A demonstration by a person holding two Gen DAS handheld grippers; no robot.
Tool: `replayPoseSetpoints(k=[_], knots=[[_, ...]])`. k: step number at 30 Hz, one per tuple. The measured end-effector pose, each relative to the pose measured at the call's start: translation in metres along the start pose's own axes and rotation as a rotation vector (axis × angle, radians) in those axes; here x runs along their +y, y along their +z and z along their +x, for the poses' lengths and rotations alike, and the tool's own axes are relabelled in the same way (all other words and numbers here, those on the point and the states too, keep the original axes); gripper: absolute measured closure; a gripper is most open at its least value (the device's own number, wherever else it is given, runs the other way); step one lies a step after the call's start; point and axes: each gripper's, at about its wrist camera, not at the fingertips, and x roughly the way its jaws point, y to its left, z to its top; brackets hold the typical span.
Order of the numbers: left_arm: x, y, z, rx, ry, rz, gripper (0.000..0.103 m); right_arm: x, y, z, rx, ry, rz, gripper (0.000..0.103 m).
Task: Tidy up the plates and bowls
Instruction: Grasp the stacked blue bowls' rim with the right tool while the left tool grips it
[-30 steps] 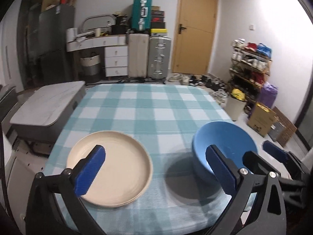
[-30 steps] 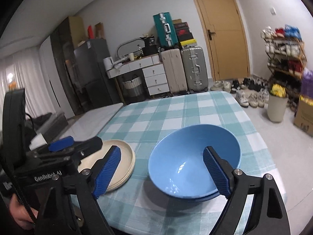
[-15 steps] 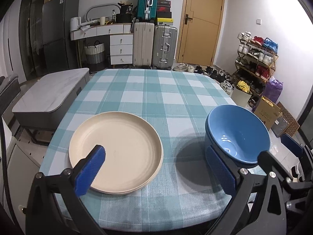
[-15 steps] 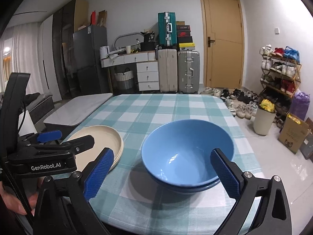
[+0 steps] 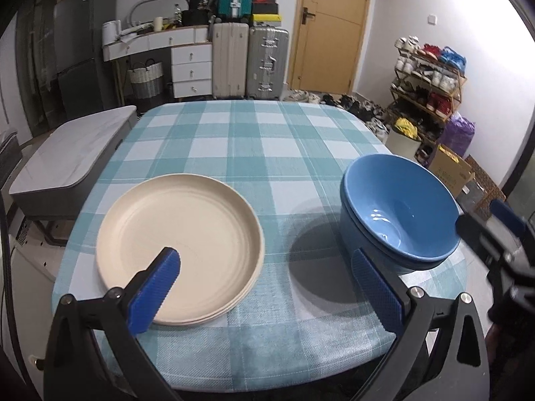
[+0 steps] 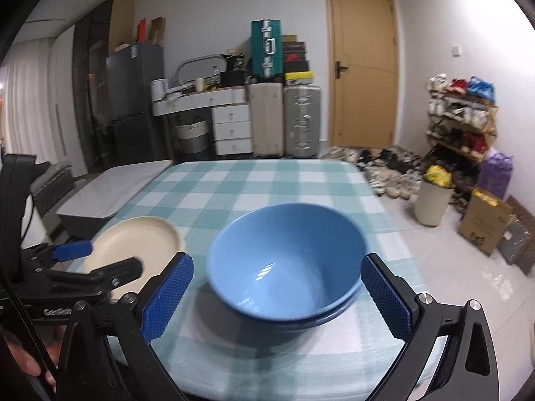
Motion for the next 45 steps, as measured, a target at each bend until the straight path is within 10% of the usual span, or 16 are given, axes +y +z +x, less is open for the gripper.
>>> replayPoseSetpoints(k=[10,31,45], knots=[[-0.031,0.035,0.042,0.106,-0.076,0.081,0.000,-0.062,0.028,0.021,0.013,-0.012,0.081,0.001],[-0.061,0.068,0.142,0.605,-0.264,0.132,0.003,-0.133,-0.002,0.130,0.496,0.173,0.417,0.001],[-0.062,0.066,0.153,0.735,-0.378,0.225,0.064,-0.134,-0.018,0.151,0.572,0.207,0.444,0.016]])
